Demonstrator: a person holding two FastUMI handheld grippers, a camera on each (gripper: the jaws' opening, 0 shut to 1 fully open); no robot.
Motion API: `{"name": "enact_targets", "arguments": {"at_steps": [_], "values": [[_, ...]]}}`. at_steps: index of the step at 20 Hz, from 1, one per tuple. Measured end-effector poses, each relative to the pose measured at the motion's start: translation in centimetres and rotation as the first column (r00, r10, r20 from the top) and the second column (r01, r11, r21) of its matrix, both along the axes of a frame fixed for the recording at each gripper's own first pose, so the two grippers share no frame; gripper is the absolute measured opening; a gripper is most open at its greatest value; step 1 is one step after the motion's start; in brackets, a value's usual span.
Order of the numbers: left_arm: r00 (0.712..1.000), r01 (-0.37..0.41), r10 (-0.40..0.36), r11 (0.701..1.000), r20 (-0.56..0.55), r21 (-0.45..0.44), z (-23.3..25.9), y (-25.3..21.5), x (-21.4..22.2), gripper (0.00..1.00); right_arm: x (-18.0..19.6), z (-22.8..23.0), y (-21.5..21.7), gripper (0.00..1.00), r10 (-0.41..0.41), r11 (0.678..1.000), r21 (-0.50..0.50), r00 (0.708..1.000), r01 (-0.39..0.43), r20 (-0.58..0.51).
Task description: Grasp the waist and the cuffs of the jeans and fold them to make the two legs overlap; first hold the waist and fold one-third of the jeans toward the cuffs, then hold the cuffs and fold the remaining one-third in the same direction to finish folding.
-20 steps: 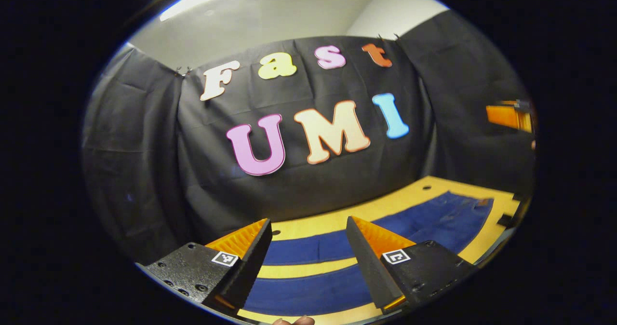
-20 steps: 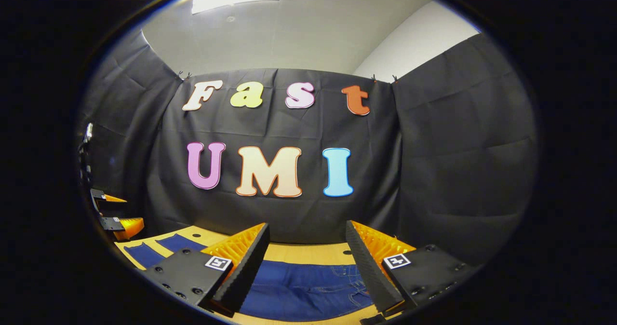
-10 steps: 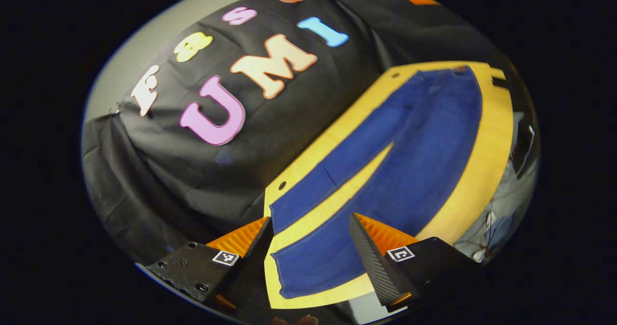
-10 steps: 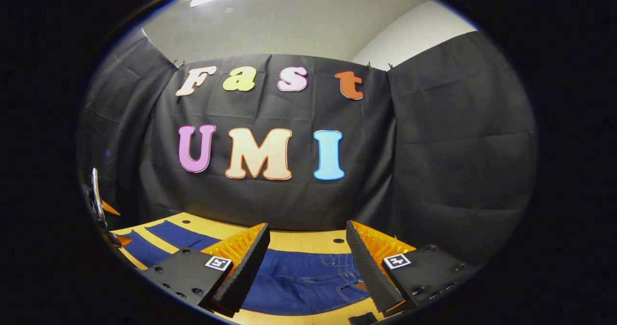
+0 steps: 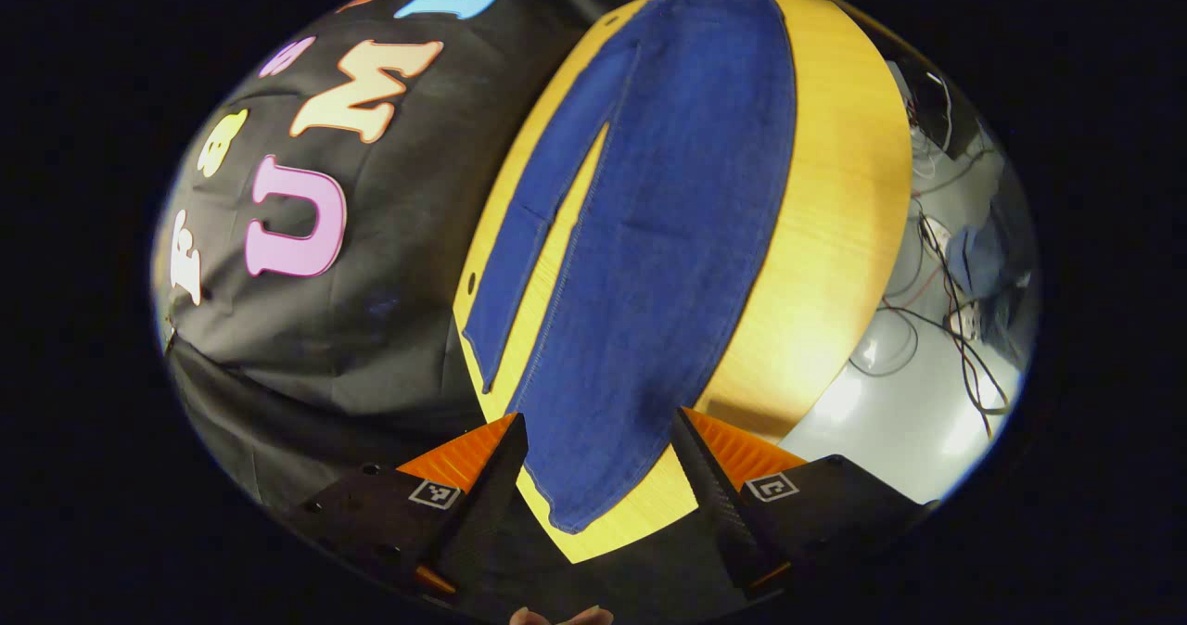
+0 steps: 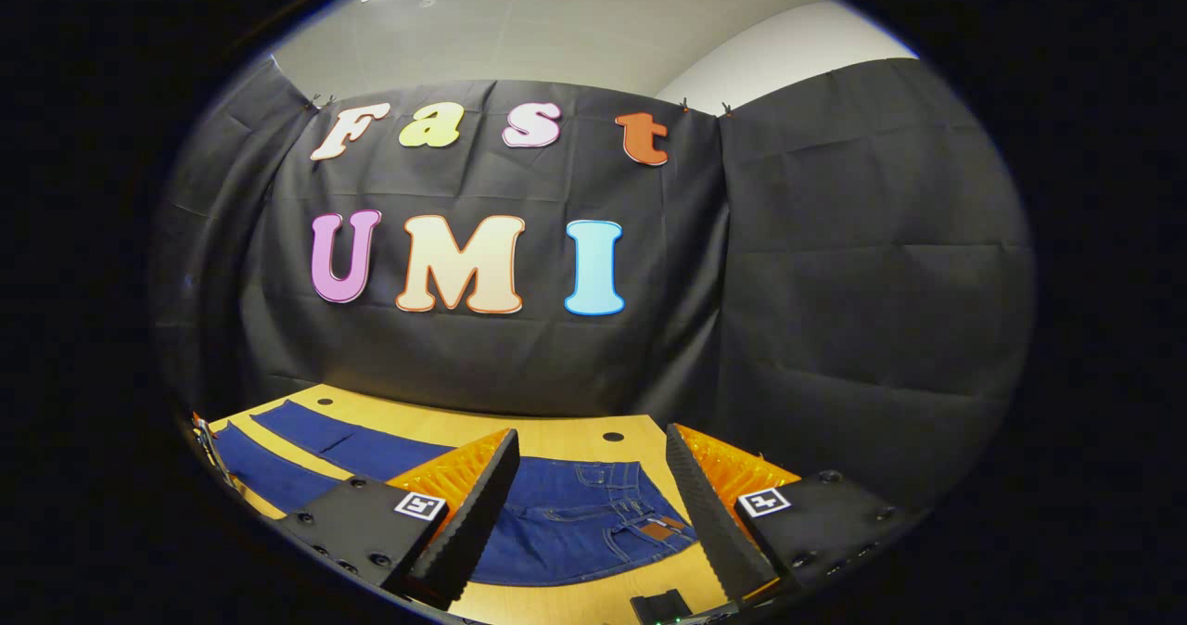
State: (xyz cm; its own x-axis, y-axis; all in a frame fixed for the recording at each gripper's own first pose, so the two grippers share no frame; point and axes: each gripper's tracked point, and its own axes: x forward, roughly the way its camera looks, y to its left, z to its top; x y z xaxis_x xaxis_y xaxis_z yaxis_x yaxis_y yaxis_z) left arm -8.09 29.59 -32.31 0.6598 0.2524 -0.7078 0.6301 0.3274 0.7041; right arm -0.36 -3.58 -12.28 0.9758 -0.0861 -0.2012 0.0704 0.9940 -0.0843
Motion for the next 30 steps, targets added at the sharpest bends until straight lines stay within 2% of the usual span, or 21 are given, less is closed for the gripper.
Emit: {"name": "enact_targets", "arguments": {"at_steps": [2,5,7,8,11,12,13,14,15,16,19,22,24,28,30], "values": [[0.998,0.023,-0.021,1.000,-0.067,0.018,-1.7,-0.5,-0.5,0.95,0.1,0.1,-0.9,0.98,-0.017,1.000,-0.011,1.000,0.017,0.002],[0.993,0.080,-0.075,0.995,-0.089,0.053,-2.4,-0.4,0.3,0.93,0.4,0.7,-2.1,0.98,-0.036,0.999,-0.028,0.999,0.037,0.019],[0.993,0.052,-0.048,0.998,-0.109,0.033,-3.7,0.3,0.6,0.91,0.4,0.5,-3.0,0.99,-0.051,0.998,-0.034,0.999,0.052,0.018],[0.994,0.051,-0.047,0.998,-0.103,0.034,-3.6,0.3,1.1,0.82,0.5,0.3,-3.4,0.98,-0.059,0.998,-0.035,0.998,0.059,0.012],[0.990,0.057,-0.047,0.996,-0.134,0.067,-4.3,1.0,2.2,0.73,0.5,-1.6,-4.0,0.99,-0.058,0.997,-0.051,0.998,0.057,-0.022],[0.986,0.062,-0.048,0.995,-0.160,0.082,-4.7,0.7,2.3,0.57,0.4,-2.4,-4.3,0.98,-0.055,0.997,-0.062,0.998,0.052,-0.040],[0.982,0.045,-0.029,0.995,-0.185,0.086,-5.2,1.1,2.0,0.51,0.4,-3.4,-4.7,0.98,-0.054,0.996,-0.072,0.997,0.050,-0.060],[0.982,0.021,-0.007,0.997,-0.191,0.071,-5.6,1.2,1.7,0.31,0.4,-4.3,-4.9,0.98,-0.048,0.996,-0.076,0.996,0.042,-0.078],[0.981,-0.005,0.016,0.999,-0.192,0.054,-5.9,1.3,1.5,0.21,0.3,-5.5,-4.8,0.99,-0.036,0.996,-0.081,0.994,0.027,-0.102],[0.984,-0.017,0.025,0.999,-0.175,0.048,-6.0,1.3,1.6,0.06,0.3,-6.7,-4.8,0.98,-0.019,0.996,-0.091,0.990,0.006,-0.137],[0.989,-0.035,0.042,0.998,-0.141,0.051,-5.8,1.2,1.6,0.00,0.0,-10.2,-5.5,0.98,0.032,0.979,-0.192,0.975,-0.075,-0.220],[0.987,-0.061,0.067,0.997,-0.145,0.050,-5.9,1.3,1.5,0.00,-0.3,-13.0,-5.9,0.99,0.105,0.918,-0.337,0.946,-0.211,-0.307],[0.985,-0.070,0.077,0.996,-0.152,0.049,-5.8,1.3,1.4,0.00,-0.7,-15.4,-5.8,0.99,0.160,0.852,-0.416,0.914,-0.319,-0.374],[0.985,-0.074,0.083,0.995,-0.153,0.065,-5.7,1.3,1.4,0.00,-1.7,-20.0,-4.4,0.99,0.264,0.687,-0.505,0.826,-0.523,-0.497],[0.984,-0.085,0.095,0.994,-0.150,0.072,-5.7,1.4,1.4,0.00,-2.4,-22.6,-3.5,0.99,0.303,0.641,-0.480,0.772,-0.599,-0.558]]}}
